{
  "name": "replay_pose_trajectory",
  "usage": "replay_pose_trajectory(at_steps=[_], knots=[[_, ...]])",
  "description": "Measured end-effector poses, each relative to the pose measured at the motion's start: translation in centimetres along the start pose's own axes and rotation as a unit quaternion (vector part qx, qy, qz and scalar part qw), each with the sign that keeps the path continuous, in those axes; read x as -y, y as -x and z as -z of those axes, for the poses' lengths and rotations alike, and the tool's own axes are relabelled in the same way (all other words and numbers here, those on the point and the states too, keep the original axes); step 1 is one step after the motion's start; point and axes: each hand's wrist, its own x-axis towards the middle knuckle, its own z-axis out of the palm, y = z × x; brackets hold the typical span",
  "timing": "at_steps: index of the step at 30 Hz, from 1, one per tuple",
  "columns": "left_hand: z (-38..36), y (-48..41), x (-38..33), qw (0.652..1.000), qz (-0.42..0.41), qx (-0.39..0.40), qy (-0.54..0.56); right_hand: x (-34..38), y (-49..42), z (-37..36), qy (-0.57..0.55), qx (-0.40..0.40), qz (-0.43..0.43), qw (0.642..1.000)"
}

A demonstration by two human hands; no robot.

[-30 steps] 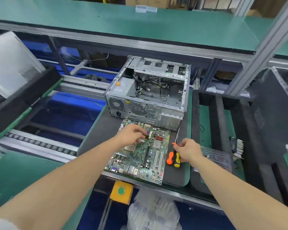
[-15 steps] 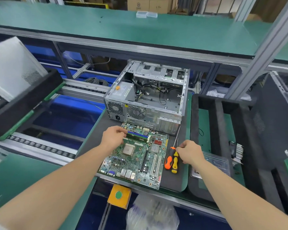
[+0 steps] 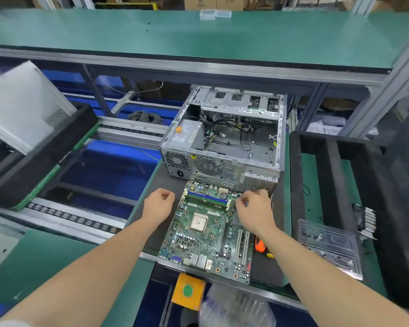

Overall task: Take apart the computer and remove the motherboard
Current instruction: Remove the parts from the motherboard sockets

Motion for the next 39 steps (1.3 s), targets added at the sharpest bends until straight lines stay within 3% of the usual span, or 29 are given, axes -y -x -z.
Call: replay_pose_trajectory(at_steps=[8,17,23,30,39], knots=[[-0.9,-3.2,-0.5,0.989,-0.132,0.055,-0.029,1.9,0.3,-3.0,0.017,-0.093,-0.08,0.992],[-0.9,-4.1,-0.5,0.984,-0.141,0.094,0.057,3.9,0.0,-3.6,-0.065,-0.12,-0.167,0.976],[-0.6,-4.0,0.5,0.978,-0.162,0.123,0.055,3.4,0.7,-3.0,-0.074,-0.108,-0.136,0.982],[-1.1,-3.2,2.1,0.968,-0.238,0.083,0.008,1.7,2.3,-3.7,-0.032,-0.1,-0.062,0.993],[-1.4,-2.4,1.7,0.97,-0.232,0.065,0.013,1.4,1.8,-4.8,-0.009,-0.107,-0.055,0.993]])
